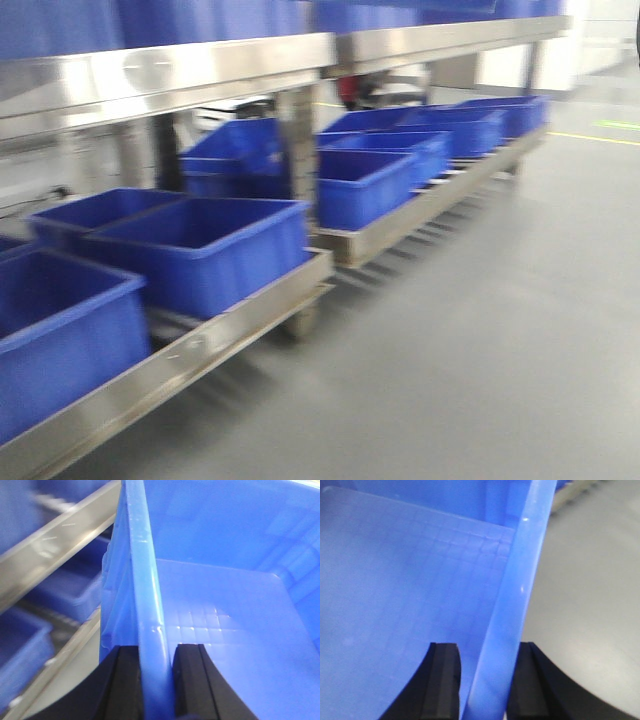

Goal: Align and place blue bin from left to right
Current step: 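Back the base away from the rack holding the bin in both grippers, then drive across the floor carrying the blue bin toward the other rack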

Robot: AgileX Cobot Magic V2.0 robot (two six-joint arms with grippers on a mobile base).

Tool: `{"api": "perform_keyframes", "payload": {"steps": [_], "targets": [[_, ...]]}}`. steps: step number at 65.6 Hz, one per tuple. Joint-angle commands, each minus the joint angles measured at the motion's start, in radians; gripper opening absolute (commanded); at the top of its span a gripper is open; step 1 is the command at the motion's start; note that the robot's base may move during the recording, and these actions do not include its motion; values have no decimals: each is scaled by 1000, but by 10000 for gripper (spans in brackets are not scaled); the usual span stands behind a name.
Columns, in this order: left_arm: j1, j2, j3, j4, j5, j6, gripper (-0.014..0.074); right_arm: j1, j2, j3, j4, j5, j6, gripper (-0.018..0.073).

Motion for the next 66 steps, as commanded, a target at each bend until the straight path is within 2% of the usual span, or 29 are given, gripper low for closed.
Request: {"api": "perform_keyframes", "payload": {"steps": [1,26,52,66], "targets": [[-2,-15,-16,0,-102,18,-111,-1,-20,-13,-22,-68,-41,-153],[-2,-15,-16,0,-108,18,-111,-1,-20,-13,-22,-68,-41,-153],[-2,-15,-16,0,-233,18,-111,-1,-20,-13,-22,-68,-41,-153],[-2,-15,-16,0,-258,18,-111,-1,-20,-13,-22,-68,-41,-153]]}}
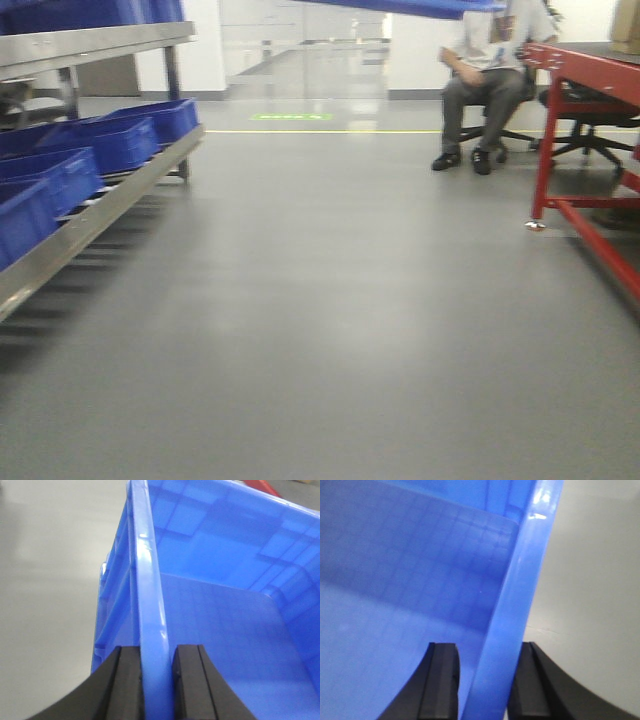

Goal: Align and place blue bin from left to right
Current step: 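Drive across the floor carrying the blue bin toward the other rack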

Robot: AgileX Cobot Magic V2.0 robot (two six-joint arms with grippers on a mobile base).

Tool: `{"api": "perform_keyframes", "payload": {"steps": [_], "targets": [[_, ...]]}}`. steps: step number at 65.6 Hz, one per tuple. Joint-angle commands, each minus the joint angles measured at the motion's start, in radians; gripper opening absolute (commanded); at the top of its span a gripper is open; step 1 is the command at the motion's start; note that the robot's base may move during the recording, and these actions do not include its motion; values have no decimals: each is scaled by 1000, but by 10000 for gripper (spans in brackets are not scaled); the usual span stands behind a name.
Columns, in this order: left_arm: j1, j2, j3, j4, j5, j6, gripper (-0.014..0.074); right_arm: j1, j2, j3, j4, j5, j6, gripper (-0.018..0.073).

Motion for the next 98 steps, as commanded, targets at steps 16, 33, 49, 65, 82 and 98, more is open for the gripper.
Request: {"api": "perform_keyframes", "payload": {"steps": [16,33,49,65,82,98], "targets": [[2,-15,-16,7,-146,16,-111,1,-20,-13,-17,-60,-42,-153],[2,-15,-16,7,-146,16,-111,1,-20,-13,-17,-60,-42,-153],[2,-15,-16,7,-146,16,-111,1,-20,-13,-17,-60,-42,-153],[2,-15,-16,7,-146,16,-111,1,-20,-13,-17,-60,-42,-153],[2,-15,-16,7,-146,16,-111,1,-20,-13,-17,-60,-42,-153],[2,-15,-16,7,-146,16,-111,1,-20,-13,-17,-60,-42,-153]]}}
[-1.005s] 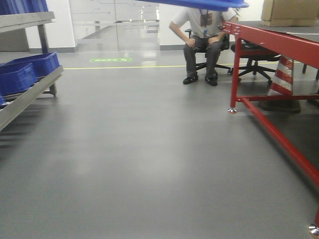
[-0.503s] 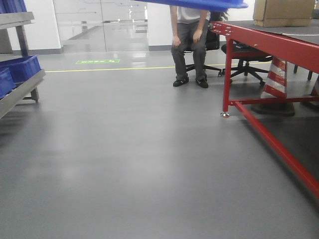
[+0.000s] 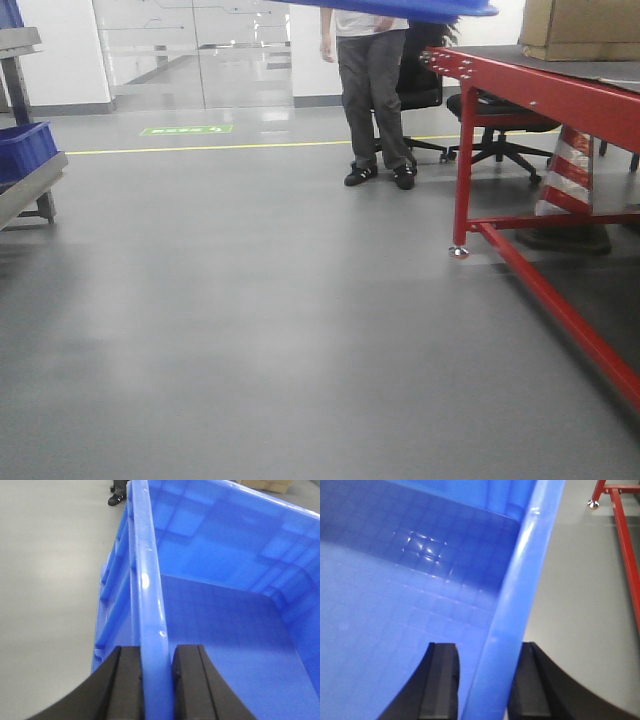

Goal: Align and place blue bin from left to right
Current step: 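Drive across the floor carrying the blue bin toward the other rack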

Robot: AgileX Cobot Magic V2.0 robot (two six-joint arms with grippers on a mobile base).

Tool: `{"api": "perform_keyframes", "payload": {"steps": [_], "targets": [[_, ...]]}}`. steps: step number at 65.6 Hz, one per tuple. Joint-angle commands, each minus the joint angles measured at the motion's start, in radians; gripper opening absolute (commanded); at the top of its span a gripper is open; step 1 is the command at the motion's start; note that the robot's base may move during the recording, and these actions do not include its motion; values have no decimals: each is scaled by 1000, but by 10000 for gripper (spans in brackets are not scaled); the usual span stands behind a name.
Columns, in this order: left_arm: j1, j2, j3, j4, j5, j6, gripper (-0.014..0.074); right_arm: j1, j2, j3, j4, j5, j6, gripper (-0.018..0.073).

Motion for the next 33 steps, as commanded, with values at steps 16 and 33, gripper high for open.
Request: {"api": "perform_keyframes", "payload": {"steps": [16,33], "targets": [[2,-15,-16,5,-143,10,-111,1,-20,-13,-15,-60,-42,-153],[2,-15,-16,5,-143,10,-111,1,-20,-13,-15,-60,-42,-153]]}}
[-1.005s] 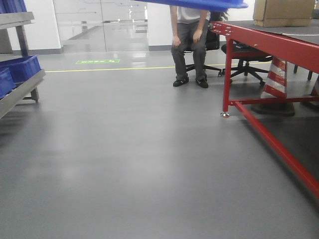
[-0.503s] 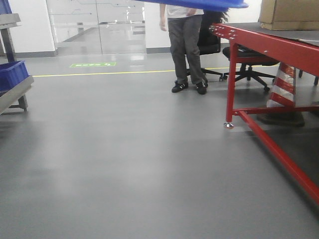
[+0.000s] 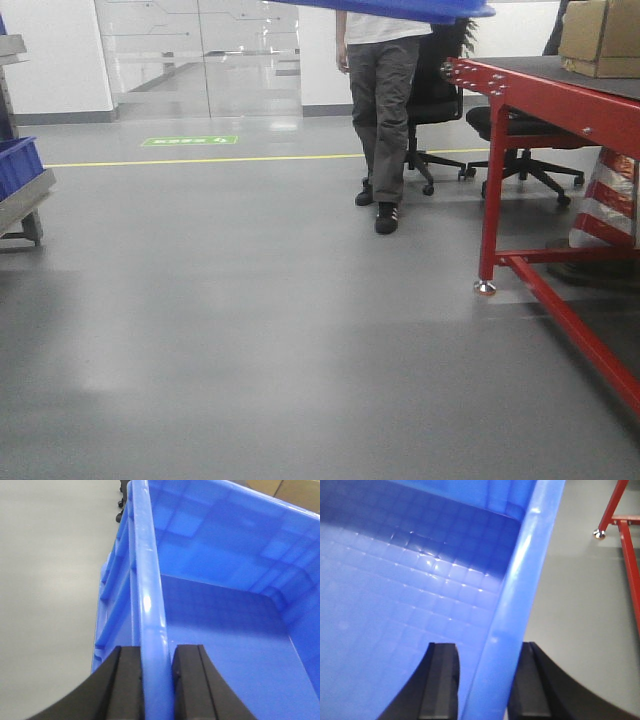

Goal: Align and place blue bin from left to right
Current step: 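Drive across the floor carrying the blue bin toward the other rack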

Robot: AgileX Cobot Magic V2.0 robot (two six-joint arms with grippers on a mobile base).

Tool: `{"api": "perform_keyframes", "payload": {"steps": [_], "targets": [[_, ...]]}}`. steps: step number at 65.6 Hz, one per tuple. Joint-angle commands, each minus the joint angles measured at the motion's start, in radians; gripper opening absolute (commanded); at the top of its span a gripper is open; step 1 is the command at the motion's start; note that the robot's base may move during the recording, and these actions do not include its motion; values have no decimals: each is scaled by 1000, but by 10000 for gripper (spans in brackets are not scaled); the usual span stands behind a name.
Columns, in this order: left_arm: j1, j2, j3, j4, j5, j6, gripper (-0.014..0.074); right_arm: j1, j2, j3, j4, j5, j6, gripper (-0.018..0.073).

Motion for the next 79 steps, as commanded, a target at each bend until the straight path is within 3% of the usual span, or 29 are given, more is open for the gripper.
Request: {"api": "perform_keyframes", "payload": {"steps": [1,79], "targets": [[2,-15,-16,5,-140,10,-111,1,-20,-13,-15,-60,-42,-153],[2,-15,-16,5,-140,10,-111,1,-20,-13,-15,-74,-42,-153]]}}
